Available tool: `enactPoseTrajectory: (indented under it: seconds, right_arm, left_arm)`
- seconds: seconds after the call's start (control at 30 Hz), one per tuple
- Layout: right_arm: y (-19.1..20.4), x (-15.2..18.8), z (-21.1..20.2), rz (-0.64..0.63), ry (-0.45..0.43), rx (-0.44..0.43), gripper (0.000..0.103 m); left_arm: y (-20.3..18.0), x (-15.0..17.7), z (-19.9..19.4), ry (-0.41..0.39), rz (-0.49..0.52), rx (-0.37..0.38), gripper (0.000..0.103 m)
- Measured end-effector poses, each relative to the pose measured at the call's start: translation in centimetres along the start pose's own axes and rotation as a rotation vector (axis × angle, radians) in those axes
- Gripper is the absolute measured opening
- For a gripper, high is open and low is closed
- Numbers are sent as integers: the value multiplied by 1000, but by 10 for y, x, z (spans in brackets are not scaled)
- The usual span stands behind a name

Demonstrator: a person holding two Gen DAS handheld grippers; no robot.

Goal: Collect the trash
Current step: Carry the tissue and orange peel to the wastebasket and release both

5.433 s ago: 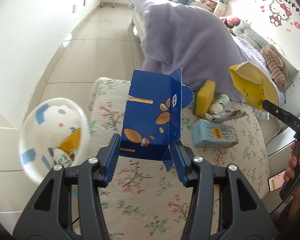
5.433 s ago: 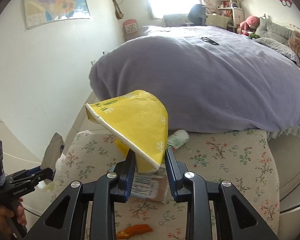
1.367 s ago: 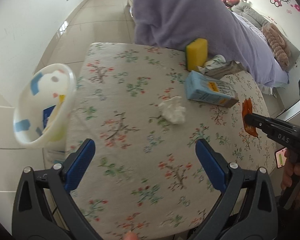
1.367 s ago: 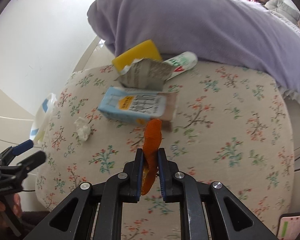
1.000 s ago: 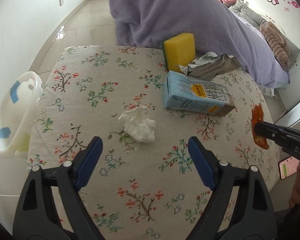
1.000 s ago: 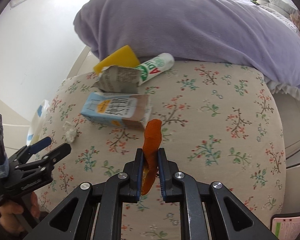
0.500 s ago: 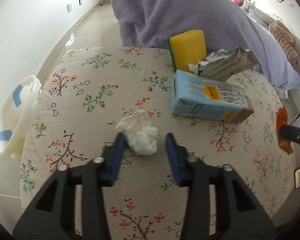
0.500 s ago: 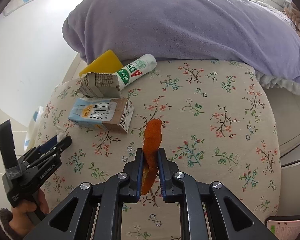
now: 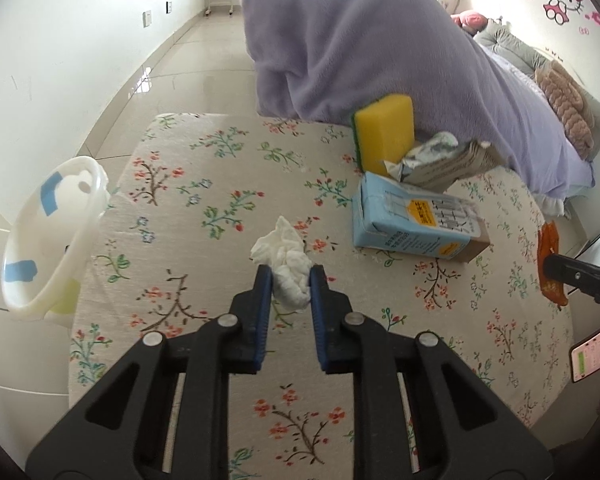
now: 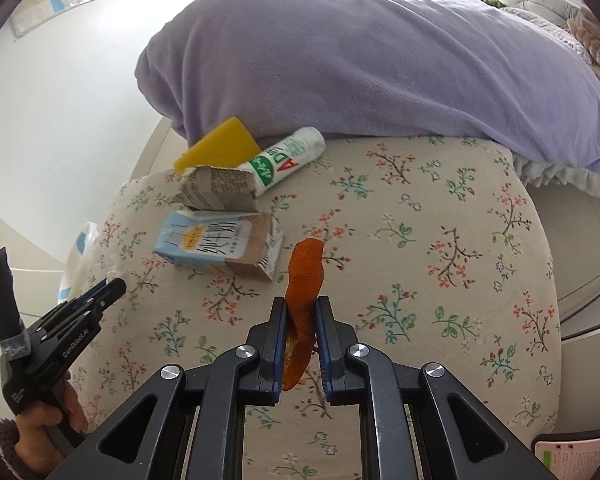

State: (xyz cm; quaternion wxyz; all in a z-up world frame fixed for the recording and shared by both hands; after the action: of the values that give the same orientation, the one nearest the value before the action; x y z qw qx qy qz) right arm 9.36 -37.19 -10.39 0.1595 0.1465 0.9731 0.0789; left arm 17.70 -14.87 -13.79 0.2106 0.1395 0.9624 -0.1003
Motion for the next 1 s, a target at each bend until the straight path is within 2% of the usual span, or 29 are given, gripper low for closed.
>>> enactPoseTrajectory:
  seconds: [0.4, 1.0]
  right_arm:
    - [50, -4, 1, -78, -15, -39, 15]
    - [150, -10, 28, -207, 18, -101, 15]
  left_arm:
    - [38, -4, -29, -41, -60, 14, 21]
    - [131, 5, -60, -78, -185, -26, 21]
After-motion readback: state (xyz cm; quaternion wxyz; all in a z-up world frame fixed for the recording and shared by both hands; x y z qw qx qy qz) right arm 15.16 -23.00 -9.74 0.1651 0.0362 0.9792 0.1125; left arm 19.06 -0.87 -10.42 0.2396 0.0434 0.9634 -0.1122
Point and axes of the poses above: each gripper's, at about its wrist camera, not at the fingertips, and z roughly the way its jaws point, y to its left, x to its underside, the point moved 8 cm from there along z, roughly the way its jaws point, and after that the axes turned 10 degrees about y, right-handed, at the moved point
